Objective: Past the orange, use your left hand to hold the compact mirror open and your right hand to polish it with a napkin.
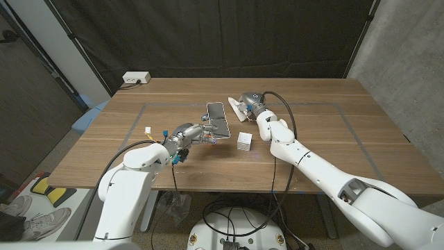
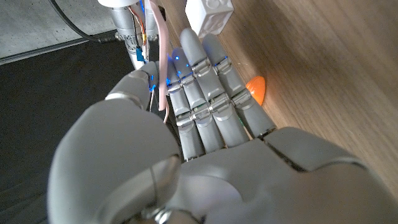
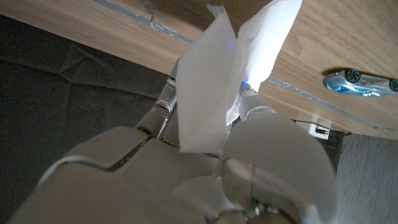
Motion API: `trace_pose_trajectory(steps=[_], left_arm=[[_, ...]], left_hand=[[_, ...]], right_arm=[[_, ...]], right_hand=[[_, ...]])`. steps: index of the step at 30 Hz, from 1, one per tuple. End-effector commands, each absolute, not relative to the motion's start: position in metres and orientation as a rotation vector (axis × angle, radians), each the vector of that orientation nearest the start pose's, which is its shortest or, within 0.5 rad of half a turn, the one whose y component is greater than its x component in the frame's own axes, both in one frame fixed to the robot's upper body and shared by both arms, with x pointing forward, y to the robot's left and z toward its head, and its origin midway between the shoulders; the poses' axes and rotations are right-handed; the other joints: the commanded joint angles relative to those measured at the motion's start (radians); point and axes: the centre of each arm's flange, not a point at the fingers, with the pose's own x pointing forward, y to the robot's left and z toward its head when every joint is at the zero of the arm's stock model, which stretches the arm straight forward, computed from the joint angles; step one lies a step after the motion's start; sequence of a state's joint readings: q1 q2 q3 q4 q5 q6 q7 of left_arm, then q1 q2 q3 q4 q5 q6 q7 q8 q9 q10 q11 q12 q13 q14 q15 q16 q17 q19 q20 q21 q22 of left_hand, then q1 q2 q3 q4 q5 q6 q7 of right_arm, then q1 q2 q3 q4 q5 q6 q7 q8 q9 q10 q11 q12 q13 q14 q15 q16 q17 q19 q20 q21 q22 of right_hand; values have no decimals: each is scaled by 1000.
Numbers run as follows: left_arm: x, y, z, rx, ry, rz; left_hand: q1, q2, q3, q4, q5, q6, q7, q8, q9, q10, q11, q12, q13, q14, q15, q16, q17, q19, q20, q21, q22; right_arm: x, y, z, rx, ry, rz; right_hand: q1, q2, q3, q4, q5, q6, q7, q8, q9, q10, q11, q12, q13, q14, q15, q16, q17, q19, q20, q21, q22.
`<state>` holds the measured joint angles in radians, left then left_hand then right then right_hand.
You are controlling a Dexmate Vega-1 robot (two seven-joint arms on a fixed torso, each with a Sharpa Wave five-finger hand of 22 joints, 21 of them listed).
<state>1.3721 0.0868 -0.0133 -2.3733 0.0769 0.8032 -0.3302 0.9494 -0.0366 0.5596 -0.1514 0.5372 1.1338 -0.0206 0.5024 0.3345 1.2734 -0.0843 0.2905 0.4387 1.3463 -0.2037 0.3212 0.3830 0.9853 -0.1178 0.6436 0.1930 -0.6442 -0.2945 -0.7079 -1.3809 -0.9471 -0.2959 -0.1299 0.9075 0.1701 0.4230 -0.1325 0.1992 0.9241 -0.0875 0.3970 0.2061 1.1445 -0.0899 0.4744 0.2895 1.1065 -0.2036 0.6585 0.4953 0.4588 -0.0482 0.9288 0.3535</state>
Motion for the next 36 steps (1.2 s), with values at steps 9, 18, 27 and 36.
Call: trace_pose_trajectory(steps=[9,18,27,36], left_arm=[[500,207,-50,223,-130,-259],[507,204,-48,233,-116,-265],[513,201,-45,241,-112,-270],[519,201,-43,228,-116,-277]], left_hand=[[0,3,107,46,12,44,38,33,4,32,-30,-1,7,-3,-12,5,7,-4,-3,15,3],[-1,3,110,46,16,44,39,35,5,36,-31,0,11,-2,-12,6,11,-6,-2,22,3],[-2,3,114,47,20,43,41,38,6,37,-35,-2,14,-1,-12,7,15,-8,-3,29,3],[-4,2,116,48,23,43,40,39,5,34,-33,-5,16,-2,-12,6,19,-10,-4,36,3]], right_arm=[[621,-110,15,-1268,-907,-337],[604,-118,18,-1179,-974,-359],[588,-120,19,-1150,-1048,-369],[574,-122,15,-1095,-1088,-359]], right_hand=[[33,-4,-11,-8,-2,31,-2,10,6,27,-10,16,22,7,-29,27,39,4,-76,27,0],[46,-5,-17,-10,-1,41,-4,11,8,37,-7,24,37,9,-30,44,65,0,-79,45,-1],[51,-4,-21,-8,0,51,-8,12,9,42,-11,29,48,2,-29,49,81,-2,-84,58,-3],[57,-5,-25,-7,2,59,-7,13,10,45,-9,34,61,-4,-30,53,97,-7,-85,73,-5]])
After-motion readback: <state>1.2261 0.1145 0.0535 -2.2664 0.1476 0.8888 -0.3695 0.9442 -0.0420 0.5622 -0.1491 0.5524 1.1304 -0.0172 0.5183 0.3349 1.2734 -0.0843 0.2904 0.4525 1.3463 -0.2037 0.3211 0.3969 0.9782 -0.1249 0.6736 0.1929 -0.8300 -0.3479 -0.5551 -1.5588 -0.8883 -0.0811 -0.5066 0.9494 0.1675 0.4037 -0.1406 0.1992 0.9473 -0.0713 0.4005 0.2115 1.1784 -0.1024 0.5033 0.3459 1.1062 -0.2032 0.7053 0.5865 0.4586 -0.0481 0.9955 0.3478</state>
